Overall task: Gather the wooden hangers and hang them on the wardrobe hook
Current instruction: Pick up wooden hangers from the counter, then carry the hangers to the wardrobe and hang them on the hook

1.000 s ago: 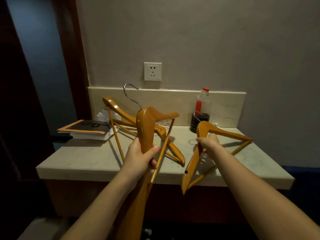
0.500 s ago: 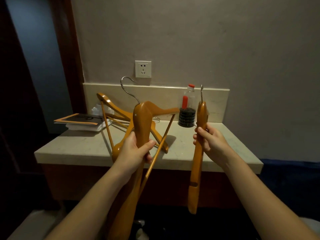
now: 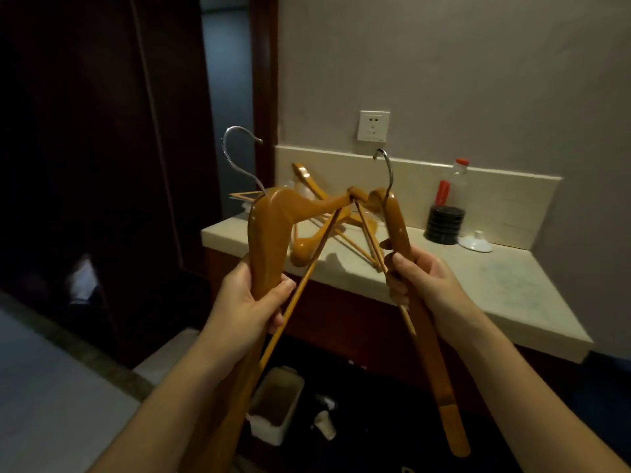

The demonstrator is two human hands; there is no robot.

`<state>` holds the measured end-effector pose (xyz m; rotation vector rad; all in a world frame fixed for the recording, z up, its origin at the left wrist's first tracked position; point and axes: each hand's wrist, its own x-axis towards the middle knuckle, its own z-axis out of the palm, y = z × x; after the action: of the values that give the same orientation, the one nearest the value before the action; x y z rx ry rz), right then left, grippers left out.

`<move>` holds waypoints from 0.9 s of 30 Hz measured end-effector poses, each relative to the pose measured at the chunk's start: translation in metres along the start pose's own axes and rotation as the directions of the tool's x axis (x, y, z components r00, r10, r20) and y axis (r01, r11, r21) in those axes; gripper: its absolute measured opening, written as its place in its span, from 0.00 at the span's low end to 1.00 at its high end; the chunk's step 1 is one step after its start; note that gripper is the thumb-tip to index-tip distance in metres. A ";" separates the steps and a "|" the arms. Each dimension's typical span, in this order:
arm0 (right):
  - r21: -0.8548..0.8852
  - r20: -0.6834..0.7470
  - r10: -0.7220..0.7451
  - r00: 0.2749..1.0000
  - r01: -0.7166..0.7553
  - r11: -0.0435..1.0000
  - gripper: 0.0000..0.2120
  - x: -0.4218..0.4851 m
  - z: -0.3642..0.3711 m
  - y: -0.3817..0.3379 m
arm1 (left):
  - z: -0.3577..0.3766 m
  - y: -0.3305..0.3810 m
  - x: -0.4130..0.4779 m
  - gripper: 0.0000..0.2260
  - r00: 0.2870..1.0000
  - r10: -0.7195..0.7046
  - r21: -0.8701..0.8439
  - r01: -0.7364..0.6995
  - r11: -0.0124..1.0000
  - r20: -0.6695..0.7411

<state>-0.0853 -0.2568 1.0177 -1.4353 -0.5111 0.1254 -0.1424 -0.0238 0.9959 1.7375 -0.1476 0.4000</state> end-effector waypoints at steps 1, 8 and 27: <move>-0.003 0.044 0.009 0.999 -0.009 1.000 0.18 -0.002 0.007 0.005 | -0.006 0.001 -0.012 0.03 0.999 0.003 0.007 -0.002 1.000 -0.039; -0.025 0.291 0.053 0.955 -0.047 0.999 0.12 -0.005 0.068 0.055 | -0.061 -0.014 -0.086 0.05 0.965 -0.039 0.134 0.076 0.988 -0.258; -0.454 0.517 0.607 0.604 -0.407 0.792 0.08 -0.023 0.242 0.282 | -0.181 -0.198 -0.268 0.08 0.606 -0.609 0.018 0.716 0.697 -0.511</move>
<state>-0.1426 -0.0032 0.7513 -1.7992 -0.6725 1.1000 -0.3624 0.1612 0.7484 1.7136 0.9347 0.2635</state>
